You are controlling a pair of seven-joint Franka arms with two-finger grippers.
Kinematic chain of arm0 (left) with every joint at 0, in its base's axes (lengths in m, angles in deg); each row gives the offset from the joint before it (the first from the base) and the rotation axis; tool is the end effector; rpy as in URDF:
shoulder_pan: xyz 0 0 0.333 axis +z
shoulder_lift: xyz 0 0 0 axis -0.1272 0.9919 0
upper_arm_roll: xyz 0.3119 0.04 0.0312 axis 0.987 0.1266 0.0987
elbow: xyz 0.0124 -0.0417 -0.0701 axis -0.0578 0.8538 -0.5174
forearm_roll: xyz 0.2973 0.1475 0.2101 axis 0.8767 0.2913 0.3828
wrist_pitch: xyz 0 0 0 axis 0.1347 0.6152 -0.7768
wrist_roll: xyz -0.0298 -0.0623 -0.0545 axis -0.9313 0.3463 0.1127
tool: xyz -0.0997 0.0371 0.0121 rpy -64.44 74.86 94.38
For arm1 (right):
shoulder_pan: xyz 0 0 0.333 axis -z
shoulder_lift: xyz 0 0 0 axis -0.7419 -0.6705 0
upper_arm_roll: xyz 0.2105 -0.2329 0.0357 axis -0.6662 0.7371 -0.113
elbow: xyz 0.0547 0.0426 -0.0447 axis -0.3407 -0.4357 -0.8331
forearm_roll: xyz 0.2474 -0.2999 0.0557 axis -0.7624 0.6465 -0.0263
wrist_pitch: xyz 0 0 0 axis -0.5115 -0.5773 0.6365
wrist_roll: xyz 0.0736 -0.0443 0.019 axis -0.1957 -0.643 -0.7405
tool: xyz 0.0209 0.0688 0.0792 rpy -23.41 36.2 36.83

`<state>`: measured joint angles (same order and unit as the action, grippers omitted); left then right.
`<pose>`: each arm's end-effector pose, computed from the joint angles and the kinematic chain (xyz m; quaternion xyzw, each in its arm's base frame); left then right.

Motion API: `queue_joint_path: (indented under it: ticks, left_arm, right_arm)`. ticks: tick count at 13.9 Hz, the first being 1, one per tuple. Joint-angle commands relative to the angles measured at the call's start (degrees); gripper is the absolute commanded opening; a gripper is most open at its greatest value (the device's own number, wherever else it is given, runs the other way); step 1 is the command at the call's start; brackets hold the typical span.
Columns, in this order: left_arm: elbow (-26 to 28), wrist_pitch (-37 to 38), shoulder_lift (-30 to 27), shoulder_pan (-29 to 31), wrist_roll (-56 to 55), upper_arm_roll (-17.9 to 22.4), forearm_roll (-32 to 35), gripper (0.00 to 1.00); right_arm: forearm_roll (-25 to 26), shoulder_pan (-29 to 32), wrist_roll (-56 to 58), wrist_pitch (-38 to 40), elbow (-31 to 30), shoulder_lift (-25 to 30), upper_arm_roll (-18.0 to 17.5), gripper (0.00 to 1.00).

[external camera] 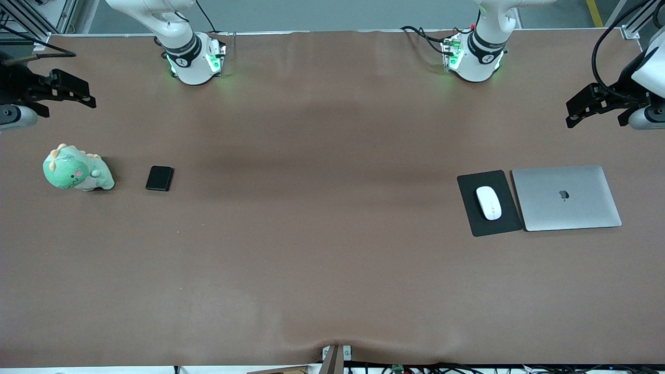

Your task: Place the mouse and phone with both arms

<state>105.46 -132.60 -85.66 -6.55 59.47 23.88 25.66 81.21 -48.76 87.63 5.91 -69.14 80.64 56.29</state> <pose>0.5349 -0.0587 0.6658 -0.9997 0.0068 -0.0082 0.0224 0.5297 0.0205 0.6635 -0.9913 -0.0837 0.0970 0.0289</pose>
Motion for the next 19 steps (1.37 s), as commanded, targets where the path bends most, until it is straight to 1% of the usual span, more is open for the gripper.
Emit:
queue_joint_path:
  ticks: [1,4,6,19]
  left_arm:
    - [-0.2,0.0,-0.5,0.2,-0.2,-0.2,-1.3,1.0]
    - [-0.2,0.0,-0.4,0.2,-0.2,-0.1,-1.2,1.0]
    - [-0.2,-0.4,-0.3,0.2,-0.2,-0.1,-1.2,1.0]
    - [-0.2,-0.7,0.0,0.2,-0.2,0.0,-1.2,1.0]
  right_arm:
    - [-0.9,1.2,1.0,-6.6,-12.4,8.0,0.1,1.0]
    - [-1.1,1.5,0.7,-6.4,-11.1,7.4,0.1,1.0]
    - [-1.1,1.3,0.5,-6.3,-9.1,6.1,0.1,1.0]
    - [-1.6,1.2,0.4,-5.4,-9.2,5.9,0.0,1.0]
